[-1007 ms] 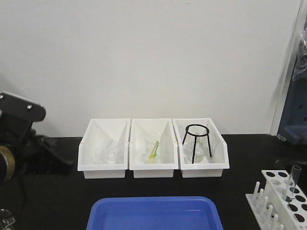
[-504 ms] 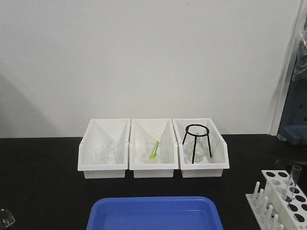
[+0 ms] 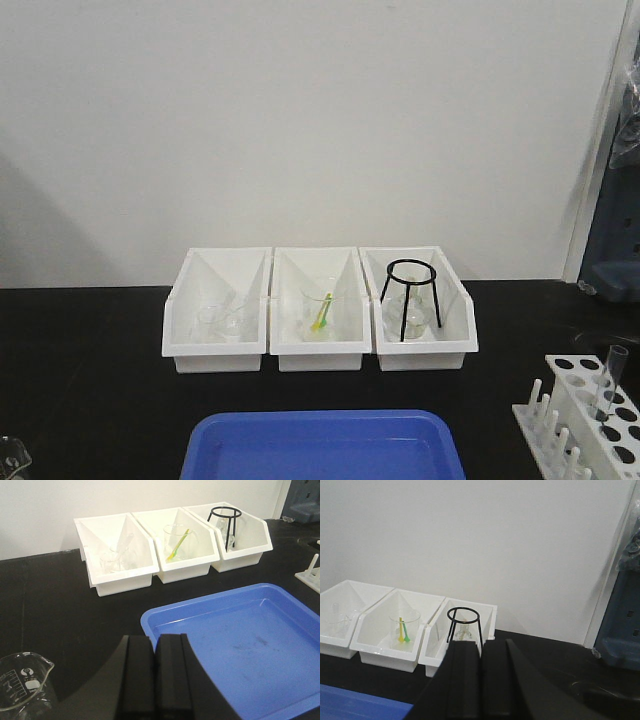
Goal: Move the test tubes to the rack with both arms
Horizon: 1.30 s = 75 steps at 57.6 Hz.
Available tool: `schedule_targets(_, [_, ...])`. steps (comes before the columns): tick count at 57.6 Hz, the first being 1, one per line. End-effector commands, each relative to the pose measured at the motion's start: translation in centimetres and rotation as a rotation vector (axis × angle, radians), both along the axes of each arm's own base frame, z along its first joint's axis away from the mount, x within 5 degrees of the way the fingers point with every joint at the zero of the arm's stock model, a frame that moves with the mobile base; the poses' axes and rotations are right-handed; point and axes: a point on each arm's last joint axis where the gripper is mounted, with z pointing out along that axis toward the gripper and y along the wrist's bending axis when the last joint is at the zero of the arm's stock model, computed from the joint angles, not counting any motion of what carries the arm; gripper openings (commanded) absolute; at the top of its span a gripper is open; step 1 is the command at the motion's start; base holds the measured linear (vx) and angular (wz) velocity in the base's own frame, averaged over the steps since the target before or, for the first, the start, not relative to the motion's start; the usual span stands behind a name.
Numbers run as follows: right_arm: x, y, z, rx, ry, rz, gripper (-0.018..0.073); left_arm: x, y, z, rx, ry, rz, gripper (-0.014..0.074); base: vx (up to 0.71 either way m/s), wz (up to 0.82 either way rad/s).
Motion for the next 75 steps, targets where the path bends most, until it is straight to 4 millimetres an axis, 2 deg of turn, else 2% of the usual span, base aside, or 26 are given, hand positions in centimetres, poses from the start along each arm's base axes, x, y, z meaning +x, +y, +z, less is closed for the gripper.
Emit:
schedule_targets(1, [-0.2,-0.1,1.1,0.008,-0.037,-0.01,-0.0008,0.1,-0.2,1.5,-0.04,-0.079,-0.014,-0.002,0.0,0.0])
schedule_targets(7, [-0.2,-0.1,1.1,0.008,-0.037,-0.01,-0.0008,0.1,-0.2,1.5,-0.032,-0.082,-0.016,-0.002,0.0,0.0])
schedule_targets(20, [-0.2,-0.1,1.1,0.008,-0.037,-0.01,-0.0008,0.1,0.0,1.4,0.174,-0.163,-0.064,-0.002,0.0,0.0])
schedule_targets(26, [-0.2,0.0,1.1,0.008,-0.036,-0.006,-0.0008,-0.2,0.9,0.5,0.176,-0.171,-0.008,-0.002,0.0,0.0])
schedule_targets(31, [-0.2,0.0,1.1,0.008,-0.036,-0.006,-0.0007,-0.7,2.1,-1.2,0.135,-0.203,0.092,-0.002,0.0,0.0])
schedule_targets(37, [-0.2,0.0,1.1,0.008,-0.037,-0.007,-0.0007,-2.0,3.4,-4.4,0.1,-0.26,0.208,-0.002,0.0,0.0])
schedule_targets(47, [-0.2,0.0,1.1,0.008,-0.037,-0.007,-0.0007,-4.3,4.3,-10.1,0.093,-0.306,0.309,-0.002,0.0,0.0])
schedule_targets(50, [-0.2,0.0,1.1,0.008,-0.037,-0.007,-0.0007,-4.7,4.4,-11.1,0.095,-0.314,0.32,-0.002,0.0,0.0])
schedule_targets(56, [-0.2,0.0,1.1,0.008,-0.037,-0.007,-0.0007,-5.5,4.4,-11.4,0.128,-0.288,0.315,-0.002,0.0,0.0])
schedule_targets(75, [-0.2,-0.1,1.1,0.005,-0.036,-0.009,-0.0007,-5.5,4.4,-11.5,0.119,-0.277,0.311,-0.002,0.0,0.0])
